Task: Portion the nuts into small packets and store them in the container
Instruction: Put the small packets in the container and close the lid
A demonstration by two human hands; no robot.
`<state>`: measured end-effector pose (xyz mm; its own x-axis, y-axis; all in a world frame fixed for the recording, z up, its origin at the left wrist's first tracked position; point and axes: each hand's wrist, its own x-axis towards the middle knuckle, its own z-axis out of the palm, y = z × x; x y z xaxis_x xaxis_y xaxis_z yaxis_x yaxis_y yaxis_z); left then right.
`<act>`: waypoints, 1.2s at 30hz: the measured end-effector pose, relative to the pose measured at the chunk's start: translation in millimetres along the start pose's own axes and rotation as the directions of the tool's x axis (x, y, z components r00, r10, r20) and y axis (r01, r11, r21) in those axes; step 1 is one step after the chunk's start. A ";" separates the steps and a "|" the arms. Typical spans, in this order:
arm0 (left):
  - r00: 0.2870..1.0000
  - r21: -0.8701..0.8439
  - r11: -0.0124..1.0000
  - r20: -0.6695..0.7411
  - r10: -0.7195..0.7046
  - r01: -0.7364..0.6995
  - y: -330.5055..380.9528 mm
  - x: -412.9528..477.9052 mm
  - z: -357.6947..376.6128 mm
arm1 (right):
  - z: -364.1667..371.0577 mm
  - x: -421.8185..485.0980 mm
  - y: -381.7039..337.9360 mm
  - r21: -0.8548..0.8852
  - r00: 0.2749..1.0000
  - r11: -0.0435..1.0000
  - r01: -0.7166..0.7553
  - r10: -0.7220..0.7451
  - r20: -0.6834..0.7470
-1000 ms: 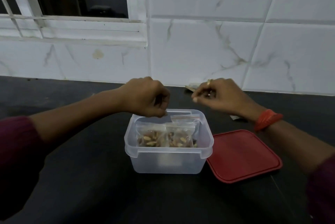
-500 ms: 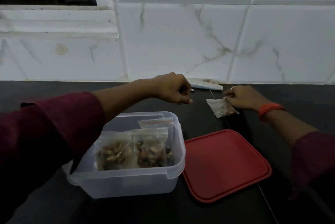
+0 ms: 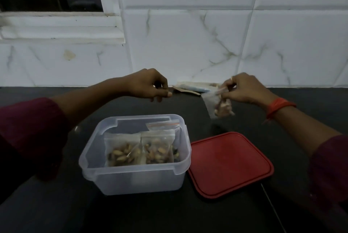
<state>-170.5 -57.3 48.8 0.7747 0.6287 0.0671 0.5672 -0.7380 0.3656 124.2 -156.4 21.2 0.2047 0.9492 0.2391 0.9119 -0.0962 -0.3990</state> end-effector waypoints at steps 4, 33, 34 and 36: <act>0.998 -0.107 0.993 -0.027 -0.050 0.047 -11.0 -34.1 -8.6 | -37.4 -28.7 -67.8 0.076 0.961 0.976 0.203 -0.183 -0.206; 0.782 -0.997 0.054 0.002 -0.624 0.046 -1.7 -155.0 77.8 | 23.0 -187.2 -79.3 0.123 0.991 0.984 0.132 -0.134 0.008; 0.786 -0.998 0.058 -0.007 -0.619 0.037 -0.8 -154.4 78.4 | 29.2 -193.7 -74.3 0.050 0.990 0.992 0.114 -0.118 0.072; 0.792 -0.995 0.094 -0.041 -0.609 0.020 -0.6 -153.9 81.1 | 40.9 -204.4 -68.2 -0.111 0.974 0.988 0.110 -0.085 0.209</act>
<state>-267.4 -173.5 -37.0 0.2564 0.9576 -0.1315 -0.2092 0.1878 0.9597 5.6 -331.6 -36.7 0.0472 0.9955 0.0818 0.9627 -0.0235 -0.2695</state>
